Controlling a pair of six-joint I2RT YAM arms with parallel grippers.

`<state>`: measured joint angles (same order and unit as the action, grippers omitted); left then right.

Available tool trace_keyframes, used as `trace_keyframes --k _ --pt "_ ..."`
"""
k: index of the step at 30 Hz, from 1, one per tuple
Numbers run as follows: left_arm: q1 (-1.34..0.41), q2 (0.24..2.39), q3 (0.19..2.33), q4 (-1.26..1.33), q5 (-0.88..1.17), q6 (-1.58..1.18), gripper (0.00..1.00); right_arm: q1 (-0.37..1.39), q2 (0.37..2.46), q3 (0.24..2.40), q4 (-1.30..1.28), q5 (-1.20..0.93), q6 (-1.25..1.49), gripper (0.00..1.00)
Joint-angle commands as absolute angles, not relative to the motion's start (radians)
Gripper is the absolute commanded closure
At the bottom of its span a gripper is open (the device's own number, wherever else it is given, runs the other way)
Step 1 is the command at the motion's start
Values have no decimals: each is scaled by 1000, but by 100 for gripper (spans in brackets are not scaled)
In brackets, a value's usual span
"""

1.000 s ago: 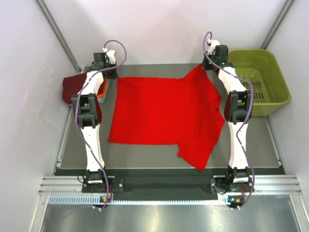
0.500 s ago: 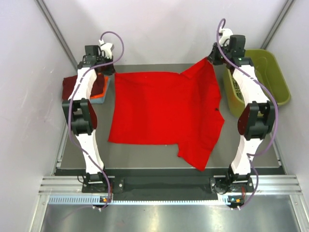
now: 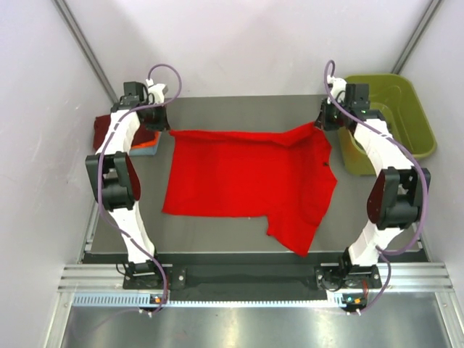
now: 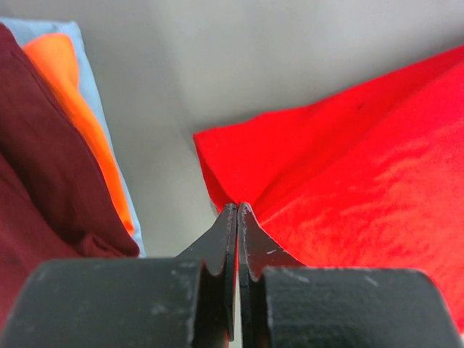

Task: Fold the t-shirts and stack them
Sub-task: Fold the tshirt

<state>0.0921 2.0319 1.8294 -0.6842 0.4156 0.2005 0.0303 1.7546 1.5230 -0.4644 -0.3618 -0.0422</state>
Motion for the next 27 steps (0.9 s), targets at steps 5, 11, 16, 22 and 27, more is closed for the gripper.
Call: trace_keyframes --k 5,11,16,22,27 --pt "103 1913 1801 -721 466 222 100 -29 1602 1444 -454 -377 -67 100" --pt "103 1899 1783 -745 465 230 100 -43 1542 1401 -486 -388 -58 100" --pt "106 1888 1755 -758 465 235 100 -44 1477 1342 -503 -396 -45 100" --pt "107 1875 1689 -775 469 232 100 -43 1430 1276 -508 -405 -20 100" --pt "109 1856 1615 -764 469 207 100 -44 1419 1203 -494 -413 -12 100"
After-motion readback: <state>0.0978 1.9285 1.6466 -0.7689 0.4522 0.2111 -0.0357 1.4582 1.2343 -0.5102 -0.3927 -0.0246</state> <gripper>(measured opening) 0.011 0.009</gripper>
